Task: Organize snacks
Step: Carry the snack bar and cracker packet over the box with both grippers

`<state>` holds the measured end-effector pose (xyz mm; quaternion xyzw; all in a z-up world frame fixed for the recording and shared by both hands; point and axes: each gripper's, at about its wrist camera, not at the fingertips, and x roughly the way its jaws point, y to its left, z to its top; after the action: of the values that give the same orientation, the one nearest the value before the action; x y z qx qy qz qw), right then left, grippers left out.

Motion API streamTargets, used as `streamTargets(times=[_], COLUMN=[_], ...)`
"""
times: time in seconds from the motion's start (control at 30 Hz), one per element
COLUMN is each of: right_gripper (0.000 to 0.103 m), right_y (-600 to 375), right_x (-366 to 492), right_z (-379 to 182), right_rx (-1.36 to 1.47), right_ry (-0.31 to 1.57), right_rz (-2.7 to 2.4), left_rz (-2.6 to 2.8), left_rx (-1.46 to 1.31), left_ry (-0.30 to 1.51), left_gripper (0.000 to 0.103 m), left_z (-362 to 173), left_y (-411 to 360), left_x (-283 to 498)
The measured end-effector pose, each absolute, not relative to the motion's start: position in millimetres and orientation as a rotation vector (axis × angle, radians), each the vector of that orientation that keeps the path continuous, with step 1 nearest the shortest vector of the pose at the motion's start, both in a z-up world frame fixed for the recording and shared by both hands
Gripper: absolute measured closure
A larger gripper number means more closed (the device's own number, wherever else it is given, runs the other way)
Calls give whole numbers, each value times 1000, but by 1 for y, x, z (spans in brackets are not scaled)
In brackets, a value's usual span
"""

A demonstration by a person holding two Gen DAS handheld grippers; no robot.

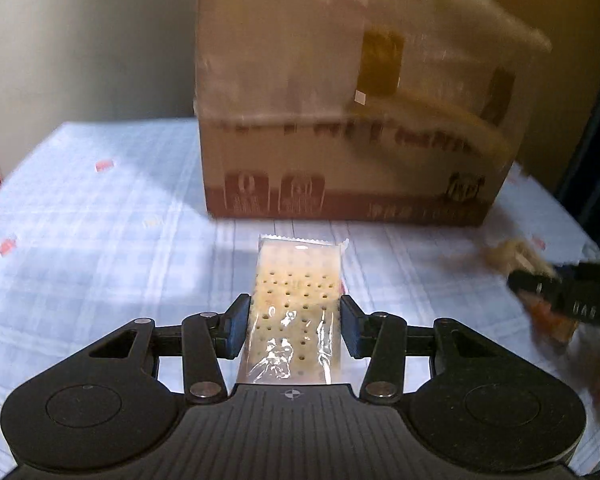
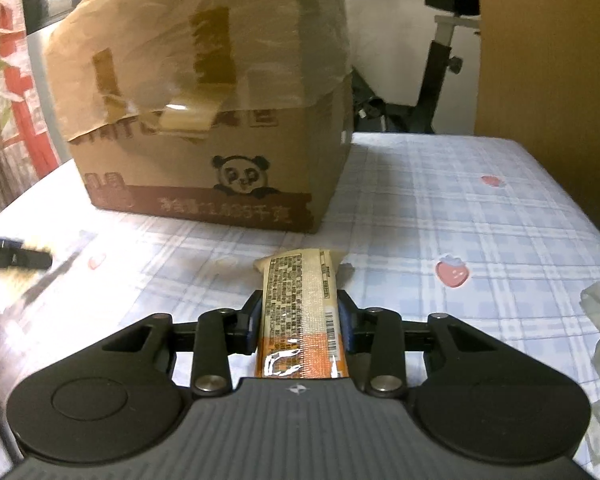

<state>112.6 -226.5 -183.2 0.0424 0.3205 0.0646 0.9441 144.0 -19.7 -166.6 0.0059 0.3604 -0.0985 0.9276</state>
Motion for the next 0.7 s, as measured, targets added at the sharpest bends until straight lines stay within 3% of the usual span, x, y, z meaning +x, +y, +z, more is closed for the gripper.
streamTargets(times=[0.37,0.7], right_gripper=[65,65], right_y=[-228,-223], right_x=[80,156], right_z=[-85,14], right_rx=[123,118], right_ry=[428,238], right_rz=[188,253], left_rz=[-226,-242], left_rx=[0,9], left_ry=[500,308], left_gripper=[53,53], left_z=[-80,6], left_y=[-9,-10], left_x=[130,166])
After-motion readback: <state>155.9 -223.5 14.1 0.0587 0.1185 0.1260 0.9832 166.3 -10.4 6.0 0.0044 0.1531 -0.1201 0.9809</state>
